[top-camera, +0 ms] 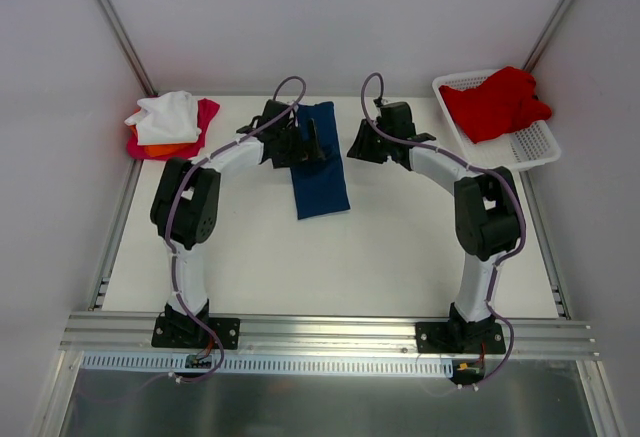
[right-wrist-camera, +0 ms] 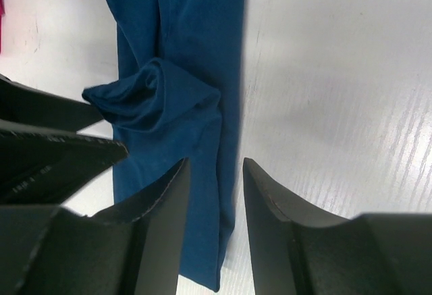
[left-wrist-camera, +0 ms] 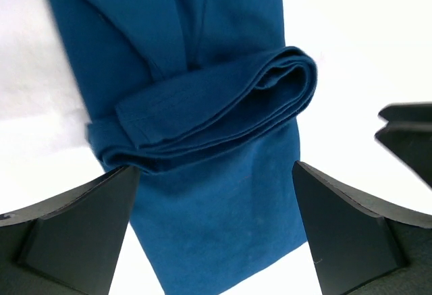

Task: Fold and stack the t-shirts
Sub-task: Fold the folded rectangular tshirt in 1/3 of the way, then grab one side of the 2/3 rectangular tshirt with both arms, then fold the long partially folded tshirt into a neat square

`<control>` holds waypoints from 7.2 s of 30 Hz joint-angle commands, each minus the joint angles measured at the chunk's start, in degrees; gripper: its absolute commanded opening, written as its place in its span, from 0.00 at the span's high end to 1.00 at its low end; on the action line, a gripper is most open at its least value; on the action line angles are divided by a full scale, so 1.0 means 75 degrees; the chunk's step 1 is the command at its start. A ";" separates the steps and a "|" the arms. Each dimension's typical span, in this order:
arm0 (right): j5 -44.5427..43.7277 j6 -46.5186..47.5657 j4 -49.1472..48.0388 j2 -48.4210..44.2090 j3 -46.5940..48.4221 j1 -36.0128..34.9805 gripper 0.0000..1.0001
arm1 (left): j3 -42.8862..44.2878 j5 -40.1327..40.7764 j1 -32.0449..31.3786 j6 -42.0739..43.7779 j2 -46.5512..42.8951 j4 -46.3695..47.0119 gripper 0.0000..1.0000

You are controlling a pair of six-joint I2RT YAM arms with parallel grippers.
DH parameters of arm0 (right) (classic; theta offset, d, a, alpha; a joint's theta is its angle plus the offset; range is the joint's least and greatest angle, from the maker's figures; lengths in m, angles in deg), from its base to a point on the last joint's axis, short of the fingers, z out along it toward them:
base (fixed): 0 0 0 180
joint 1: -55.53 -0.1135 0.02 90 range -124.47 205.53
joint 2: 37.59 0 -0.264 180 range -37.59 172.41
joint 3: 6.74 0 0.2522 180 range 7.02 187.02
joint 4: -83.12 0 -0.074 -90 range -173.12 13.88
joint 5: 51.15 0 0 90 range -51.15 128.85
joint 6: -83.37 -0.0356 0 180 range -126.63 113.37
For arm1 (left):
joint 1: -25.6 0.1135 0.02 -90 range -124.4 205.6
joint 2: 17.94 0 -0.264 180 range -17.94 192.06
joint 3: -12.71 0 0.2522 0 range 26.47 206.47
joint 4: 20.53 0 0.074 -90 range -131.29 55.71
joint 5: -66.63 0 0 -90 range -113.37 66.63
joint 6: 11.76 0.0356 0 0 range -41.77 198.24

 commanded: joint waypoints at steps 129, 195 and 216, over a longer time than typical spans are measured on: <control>-0.1952 -0.1114 -0.0949 -0.4642 -0.4833 -0.2858 1.00 | -0.5561 0.0883 -0.1761 -0.1440 -0.5197 0.0268 1.00; -0.8085 -0.2252 0.3049 -0.7107 -0.4154 -0.7688 1.00 | -0.3616 0.4740 -0.5711 -0.3410 -0.6466 -0.3765 1.00; -0.5999 -0.0670 0.1292 -0.6006 -0.4272 -0.5227 1.00 | -0.3604 0.3686 -0.3801 -0.1758 -0.5247 -0.2113 1.00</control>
